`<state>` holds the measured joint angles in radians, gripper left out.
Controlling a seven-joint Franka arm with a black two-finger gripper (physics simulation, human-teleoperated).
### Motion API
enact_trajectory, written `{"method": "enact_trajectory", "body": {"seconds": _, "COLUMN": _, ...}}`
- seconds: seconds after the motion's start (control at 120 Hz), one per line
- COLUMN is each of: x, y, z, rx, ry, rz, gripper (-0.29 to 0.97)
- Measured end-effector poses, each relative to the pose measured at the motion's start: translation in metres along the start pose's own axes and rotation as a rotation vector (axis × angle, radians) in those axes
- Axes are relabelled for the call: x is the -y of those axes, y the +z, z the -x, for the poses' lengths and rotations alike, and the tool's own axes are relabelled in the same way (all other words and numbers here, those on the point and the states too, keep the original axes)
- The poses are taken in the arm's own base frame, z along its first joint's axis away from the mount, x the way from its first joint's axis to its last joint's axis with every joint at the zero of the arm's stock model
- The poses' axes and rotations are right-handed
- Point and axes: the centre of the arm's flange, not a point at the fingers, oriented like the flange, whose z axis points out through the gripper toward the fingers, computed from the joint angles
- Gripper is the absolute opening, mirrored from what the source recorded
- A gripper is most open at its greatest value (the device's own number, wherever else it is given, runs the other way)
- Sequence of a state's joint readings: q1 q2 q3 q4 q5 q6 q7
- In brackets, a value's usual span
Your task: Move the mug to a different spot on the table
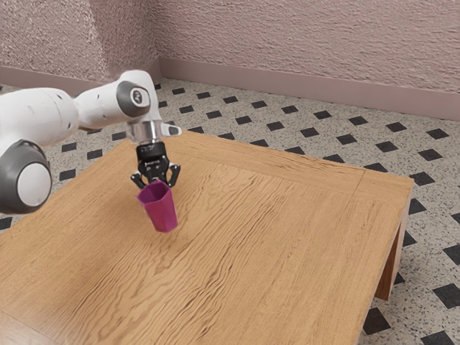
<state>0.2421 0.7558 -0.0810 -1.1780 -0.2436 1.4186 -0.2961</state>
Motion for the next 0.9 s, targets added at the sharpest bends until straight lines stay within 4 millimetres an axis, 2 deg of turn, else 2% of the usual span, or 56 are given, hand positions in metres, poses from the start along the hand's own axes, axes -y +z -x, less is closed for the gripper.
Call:
{"method": "enact_trajectory", "body": {"seconds": 0.225, "x": -0.018, "y": 0.019, "z": -0.002, "rx": 0.017, "ry": -0.083, "rz": -0.020, "gripper": -0.08}}
{"method": "enact_trajectory", "body": {"seconds": 0.667, "x": -0.009, "y": 0.033, "z": -0.018, "rx": 0.016, "ry": -0.235, "rz": -0.021, "gripper": -0.09}}
{"method": "enact_trajectory", "body": {"seconds": 0.9, "x": -0.012, "y": 0.039, "z": -0.023, "rx": 0.001, "ry": -0.274, "rz": -0.015, "gripper": -0.09}}
